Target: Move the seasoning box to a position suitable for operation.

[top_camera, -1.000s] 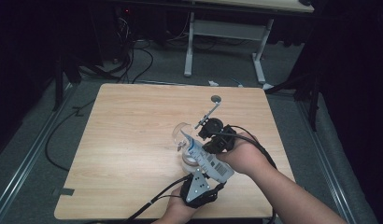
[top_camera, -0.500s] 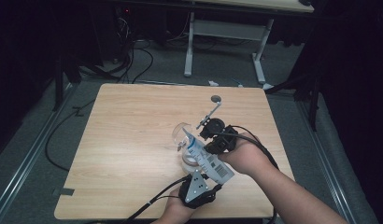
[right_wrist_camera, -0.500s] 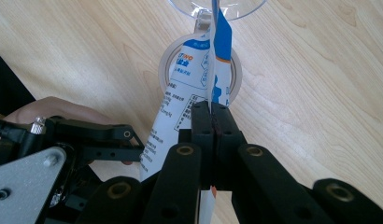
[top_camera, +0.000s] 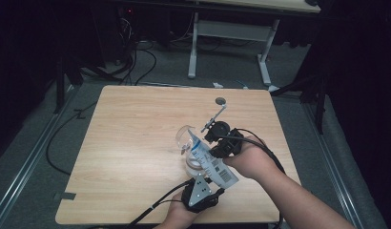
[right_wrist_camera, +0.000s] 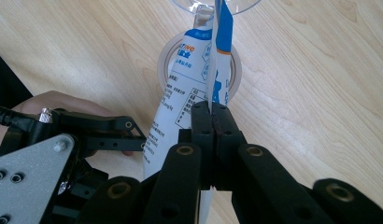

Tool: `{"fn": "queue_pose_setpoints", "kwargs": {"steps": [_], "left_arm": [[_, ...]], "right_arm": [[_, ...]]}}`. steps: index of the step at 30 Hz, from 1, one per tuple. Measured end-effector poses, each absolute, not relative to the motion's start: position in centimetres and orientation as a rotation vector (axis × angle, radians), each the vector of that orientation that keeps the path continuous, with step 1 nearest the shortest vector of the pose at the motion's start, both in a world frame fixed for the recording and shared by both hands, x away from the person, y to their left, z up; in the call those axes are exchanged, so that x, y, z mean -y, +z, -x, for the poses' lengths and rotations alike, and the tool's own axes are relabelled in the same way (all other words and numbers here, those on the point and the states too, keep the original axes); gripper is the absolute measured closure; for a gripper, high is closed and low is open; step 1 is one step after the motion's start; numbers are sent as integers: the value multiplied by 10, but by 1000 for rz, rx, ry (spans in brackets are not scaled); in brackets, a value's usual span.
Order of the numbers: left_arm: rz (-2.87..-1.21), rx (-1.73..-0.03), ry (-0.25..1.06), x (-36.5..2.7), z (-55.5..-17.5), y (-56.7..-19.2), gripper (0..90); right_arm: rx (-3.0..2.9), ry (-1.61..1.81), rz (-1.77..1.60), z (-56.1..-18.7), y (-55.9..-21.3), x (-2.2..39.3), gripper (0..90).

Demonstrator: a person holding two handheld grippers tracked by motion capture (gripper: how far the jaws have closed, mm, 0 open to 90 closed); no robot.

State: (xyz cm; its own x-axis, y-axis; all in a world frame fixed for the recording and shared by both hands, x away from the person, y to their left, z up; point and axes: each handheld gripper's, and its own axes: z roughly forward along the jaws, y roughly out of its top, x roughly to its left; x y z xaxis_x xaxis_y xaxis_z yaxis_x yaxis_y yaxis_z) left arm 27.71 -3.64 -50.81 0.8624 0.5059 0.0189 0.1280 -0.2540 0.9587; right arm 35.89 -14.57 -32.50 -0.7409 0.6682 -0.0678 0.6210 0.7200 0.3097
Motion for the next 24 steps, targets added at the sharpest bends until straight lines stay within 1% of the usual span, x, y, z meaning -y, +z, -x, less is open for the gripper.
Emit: {"fn": "queue_pose_setpoints", "kwargs": {"steps": [24], "left_arm": [[-1846,-519,377,33,-283,-519,569]], "right_arm": [[-2754,384,-1049,-358,-330,149,899]]}}
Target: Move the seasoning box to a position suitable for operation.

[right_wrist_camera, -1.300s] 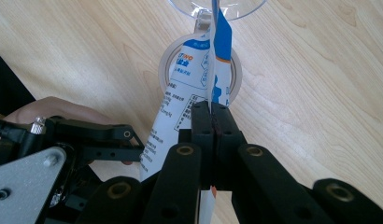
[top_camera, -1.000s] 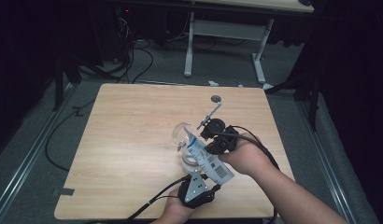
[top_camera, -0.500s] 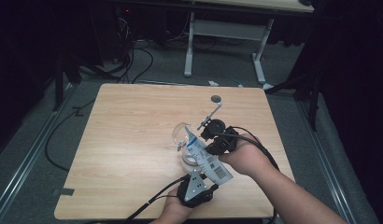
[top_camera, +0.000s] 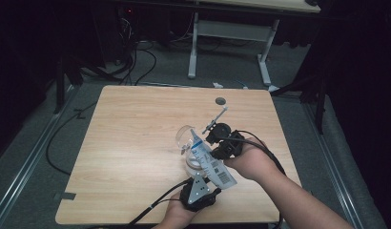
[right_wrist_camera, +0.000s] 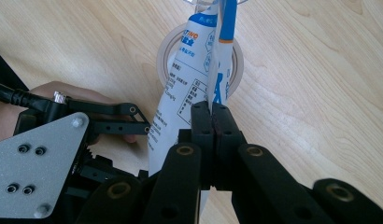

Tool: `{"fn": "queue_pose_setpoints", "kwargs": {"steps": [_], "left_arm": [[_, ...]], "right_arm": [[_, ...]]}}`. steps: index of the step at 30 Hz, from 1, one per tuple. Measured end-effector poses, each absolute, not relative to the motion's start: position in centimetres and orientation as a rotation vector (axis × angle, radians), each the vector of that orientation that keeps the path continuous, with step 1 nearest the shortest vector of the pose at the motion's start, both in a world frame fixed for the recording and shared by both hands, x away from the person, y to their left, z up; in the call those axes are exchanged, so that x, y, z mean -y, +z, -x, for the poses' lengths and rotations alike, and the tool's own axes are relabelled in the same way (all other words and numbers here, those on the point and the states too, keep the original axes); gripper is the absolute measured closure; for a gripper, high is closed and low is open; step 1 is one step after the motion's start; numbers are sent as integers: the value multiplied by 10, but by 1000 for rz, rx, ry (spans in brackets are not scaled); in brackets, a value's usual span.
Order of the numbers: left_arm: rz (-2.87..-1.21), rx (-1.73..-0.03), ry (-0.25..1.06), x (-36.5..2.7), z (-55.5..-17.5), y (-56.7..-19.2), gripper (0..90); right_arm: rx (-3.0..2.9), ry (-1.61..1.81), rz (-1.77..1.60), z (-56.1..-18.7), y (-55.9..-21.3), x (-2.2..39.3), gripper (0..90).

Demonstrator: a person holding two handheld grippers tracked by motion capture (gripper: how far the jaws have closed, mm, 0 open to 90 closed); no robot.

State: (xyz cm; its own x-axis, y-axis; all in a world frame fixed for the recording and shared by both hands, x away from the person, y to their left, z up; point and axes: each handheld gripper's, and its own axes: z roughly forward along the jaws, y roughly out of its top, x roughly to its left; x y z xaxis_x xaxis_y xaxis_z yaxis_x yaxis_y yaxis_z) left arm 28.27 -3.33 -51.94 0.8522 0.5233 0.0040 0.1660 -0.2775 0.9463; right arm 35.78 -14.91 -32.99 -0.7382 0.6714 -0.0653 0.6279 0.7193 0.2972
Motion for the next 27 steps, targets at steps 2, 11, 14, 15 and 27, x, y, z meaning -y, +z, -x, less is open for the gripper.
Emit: {"fn": "queue_pose_setpoints", "kwargs": {"steps": [2,11,14,15,27], "left_arm": [[-1850,-522,376,33,-283,-520,569],[-1865,-553,354,31,-286,-527,594],[-1861,-554,352,31,-286,-527,591],[-1858,-554,351,31,-286,-527,590],[-1849,-537,353,26,-283,-522,579]], "right_arm": [[-2753,384,-1057,-357,-330,149,899],[-2749,395,-1057,-357,-328,150,899],[-2746,393,-1057,-357,-328,150,900],[-2744,392,-1056,-357,-328,150,899],[-2743,393,-1056,-358,-328,148,899]]}}
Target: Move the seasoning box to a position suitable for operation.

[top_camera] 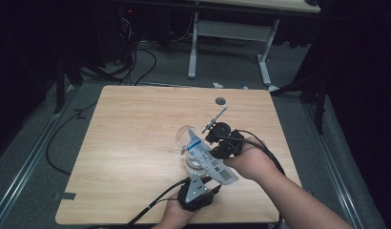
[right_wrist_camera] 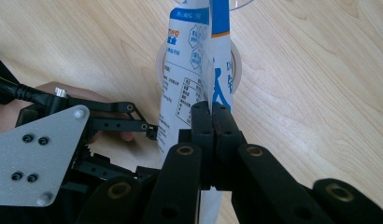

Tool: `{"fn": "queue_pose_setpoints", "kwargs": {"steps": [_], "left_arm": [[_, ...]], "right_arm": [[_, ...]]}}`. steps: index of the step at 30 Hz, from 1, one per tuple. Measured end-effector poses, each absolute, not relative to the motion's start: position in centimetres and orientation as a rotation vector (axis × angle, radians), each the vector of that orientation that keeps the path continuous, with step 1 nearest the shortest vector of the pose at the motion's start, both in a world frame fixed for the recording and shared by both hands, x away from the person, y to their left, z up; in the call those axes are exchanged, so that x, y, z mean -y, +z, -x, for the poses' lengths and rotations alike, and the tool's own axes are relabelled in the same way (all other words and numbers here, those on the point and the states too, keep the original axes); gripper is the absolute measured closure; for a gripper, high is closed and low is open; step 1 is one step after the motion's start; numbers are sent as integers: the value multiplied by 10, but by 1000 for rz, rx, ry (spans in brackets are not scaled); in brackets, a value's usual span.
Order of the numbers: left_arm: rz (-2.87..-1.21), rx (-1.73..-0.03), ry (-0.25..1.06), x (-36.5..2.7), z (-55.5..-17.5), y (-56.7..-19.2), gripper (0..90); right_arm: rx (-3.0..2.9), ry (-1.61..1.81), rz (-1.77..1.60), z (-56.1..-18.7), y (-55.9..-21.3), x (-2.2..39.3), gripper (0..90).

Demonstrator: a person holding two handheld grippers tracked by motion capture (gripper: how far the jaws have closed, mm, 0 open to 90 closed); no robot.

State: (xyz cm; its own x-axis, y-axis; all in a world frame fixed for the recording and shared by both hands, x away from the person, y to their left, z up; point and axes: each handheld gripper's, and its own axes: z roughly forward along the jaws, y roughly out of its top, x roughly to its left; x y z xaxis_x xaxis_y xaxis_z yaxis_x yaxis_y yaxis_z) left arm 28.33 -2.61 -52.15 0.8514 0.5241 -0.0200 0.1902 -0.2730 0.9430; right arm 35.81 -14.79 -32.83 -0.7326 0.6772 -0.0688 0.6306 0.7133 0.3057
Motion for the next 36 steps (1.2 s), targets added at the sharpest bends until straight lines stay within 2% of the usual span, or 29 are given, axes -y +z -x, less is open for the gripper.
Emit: {"fn": "queue_pose_setpoints", "kwargs": {"steps": [6,18,36], "left_arm": [[-1850,-532,354,21,-281,-521,570],[-1840,-571,381,-17,-285,-520,562],[-1814,-718,476,-105,-300,-523,550]], "right_arm": [[-2741,399,-1060,-358,-328,148,899],[-2742,406,-1067,-357,-327,152,899],[-2740,409,-1063,-355,-327,154,899]]}}
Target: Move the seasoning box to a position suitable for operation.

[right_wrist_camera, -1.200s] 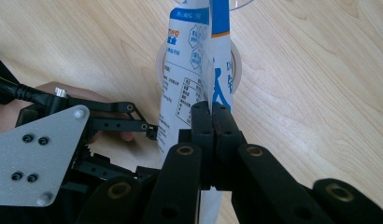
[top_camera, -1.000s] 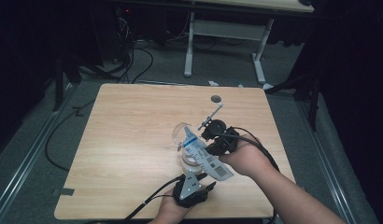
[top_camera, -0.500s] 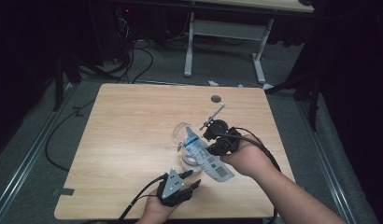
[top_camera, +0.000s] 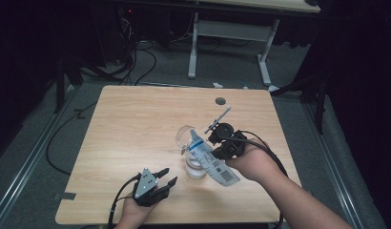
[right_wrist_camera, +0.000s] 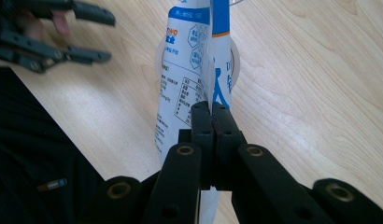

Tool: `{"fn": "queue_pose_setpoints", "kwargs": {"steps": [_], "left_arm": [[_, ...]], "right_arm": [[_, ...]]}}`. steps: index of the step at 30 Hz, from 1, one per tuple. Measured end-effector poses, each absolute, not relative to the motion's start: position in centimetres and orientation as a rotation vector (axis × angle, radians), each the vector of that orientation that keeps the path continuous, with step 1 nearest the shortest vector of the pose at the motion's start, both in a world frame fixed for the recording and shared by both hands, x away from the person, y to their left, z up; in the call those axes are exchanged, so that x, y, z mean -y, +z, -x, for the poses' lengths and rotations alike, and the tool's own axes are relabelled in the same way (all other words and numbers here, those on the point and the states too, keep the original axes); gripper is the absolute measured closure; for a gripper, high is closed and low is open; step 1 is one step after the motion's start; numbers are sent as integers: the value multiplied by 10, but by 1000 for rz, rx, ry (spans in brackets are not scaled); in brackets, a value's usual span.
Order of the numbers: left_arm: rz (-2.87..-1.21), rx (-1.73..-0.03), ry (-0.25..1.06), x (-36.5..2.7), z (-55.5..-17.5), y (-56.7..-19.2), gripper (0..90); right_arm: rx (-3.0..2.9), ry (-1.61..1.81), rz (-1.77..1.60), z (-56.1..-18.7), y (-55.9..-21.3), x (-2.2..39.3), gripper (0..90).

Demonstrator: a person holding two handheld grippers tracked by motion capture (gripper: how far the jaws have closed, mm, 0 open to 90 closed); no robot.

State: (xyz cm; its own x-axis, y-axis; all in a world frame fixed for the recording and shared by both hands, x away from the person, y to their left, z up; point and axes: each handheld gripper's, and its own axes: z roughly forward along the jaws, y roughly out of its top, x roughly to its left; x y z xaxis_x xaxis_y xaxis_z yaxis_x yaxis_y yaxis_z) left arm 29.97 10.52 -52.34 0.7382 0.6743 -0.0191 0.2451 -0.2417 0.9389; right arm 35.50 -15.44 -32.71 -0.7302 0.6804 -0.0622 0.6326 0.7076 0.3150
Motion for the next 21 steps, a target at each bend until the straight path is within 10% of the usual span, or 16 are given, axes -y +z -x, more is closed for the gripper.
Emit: {"fn": "queue_pose_setpoints", "kwargs": {"steps": [21], "left_arm": [[-1756,-829,590,-152,-305,-524,549]], "right_arm": [[-2731,422,-1080,-355,-329,162,899]]}}
